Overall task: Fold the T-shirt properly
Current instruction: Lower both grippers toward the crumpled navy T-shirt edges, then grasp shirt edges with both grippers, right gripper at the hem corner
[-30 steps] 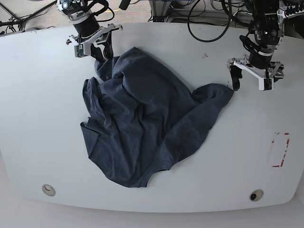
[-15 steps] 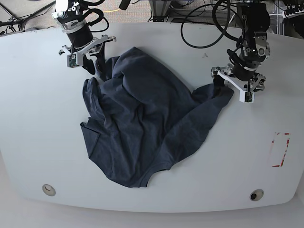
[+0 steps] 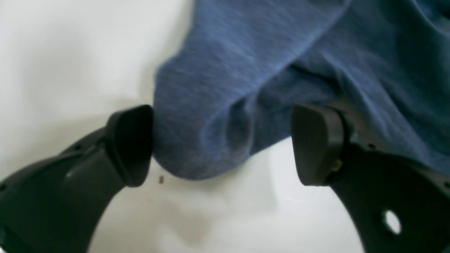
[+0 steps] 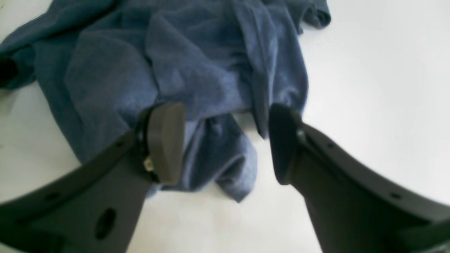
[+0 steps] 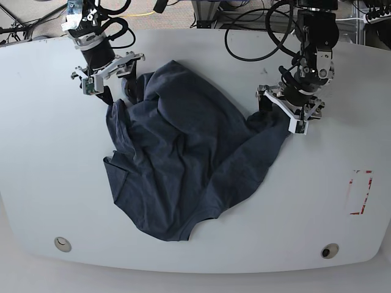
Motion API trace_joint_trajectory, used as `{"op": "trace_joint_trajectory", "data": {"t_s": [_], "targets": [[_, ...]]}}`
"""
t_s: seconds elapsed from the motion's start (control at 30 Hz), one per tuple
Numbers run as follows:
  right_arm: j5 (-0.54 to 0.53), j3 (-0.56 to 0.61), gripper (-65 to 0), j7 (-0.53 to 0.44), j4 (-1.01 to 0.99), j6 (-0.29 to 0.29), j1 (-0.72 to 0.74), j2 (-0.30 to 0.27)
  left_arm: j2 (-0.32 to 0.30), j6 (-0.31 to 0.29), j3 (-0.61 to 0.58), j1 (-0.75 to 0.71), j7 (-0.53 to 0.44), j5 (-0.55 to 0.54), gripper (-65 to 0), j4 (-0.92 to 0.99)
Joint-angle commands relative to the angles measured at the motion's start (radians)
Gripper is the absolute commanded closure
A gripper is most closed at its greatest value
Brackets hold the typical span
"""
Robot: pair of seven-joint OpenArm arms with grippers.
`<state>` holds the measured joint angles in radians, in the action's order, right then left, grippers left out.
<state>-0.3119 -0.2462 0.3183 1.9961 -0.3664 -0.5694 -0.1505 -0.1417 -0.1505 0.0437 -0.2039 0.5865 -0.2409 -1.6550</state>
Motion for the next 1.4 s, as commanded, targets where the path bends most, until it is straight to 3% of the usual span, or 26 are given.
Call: {"op": "trace_joint_trajectory", "data": {"t_s": [0.0,0.33,0.63,0.7,0.8,1.03,1.13,1.3,1.37], "targets": [[-0.011,-0.003,-35.7,-0.031,0.019,-0.004,0.007,-0.007,-0.009,0.005,0.005,0.031,-0.018,-0.002,-45.3,0.013],[-0.005,-0.005,-36.3,-0.020,0.013,-0.004,0.098,-0.010,-0.016,0.005,0.008,0.077,-0.020,-0.002,0.0,0.151],[-0.007,-0.037,-36.3,0.312,-0.010,-0.012,0.355,-0.007,-0.066,0.001,0.049,0.040,-0.017,-0.008,0.0,0.045],[-0.007,-0.038,-36.3,0.356,-0.047,-0.012,0.421,-0.007,-0.066,-0.037,0.075,0.017,-0.015,-0.008,0.0,-0.007],[-0.005,-0.034,-36.3,0.394,-0.142,-0.013,0.513,-0.011,-0.066,-0.100,0.109,-0.009,-0.013,-0.002,0.0,-0.066],[-0.010,-0.032,-36.3,0.453,-0.377,-0.018,0.705,-0.011,-0.092,-0.160,0.170,-0.053,0.022,-0.008,0.0,-0.161],[-0.005,-0.032,-36.5,0.453,-0.482,-0.059,0.770,-0.013,-0.092,-0.212,0.196,-0.082,0.034,-0.002,0.0,-0.190],[-0.003,-0.032,-43.8,0.447,-0.717,-0.076,0.923,-0.013,-0.091,-0.268,0.249,-0.095,0.034,-0.002,0.0,-0.190],[-0.002,-0.032,-43.8,0.442,-0.792,-0.076,0.971,-0.021,-0.092,-0.278,0.249,-0.101,0.034,-0.004,0.0,-0.192]]}}
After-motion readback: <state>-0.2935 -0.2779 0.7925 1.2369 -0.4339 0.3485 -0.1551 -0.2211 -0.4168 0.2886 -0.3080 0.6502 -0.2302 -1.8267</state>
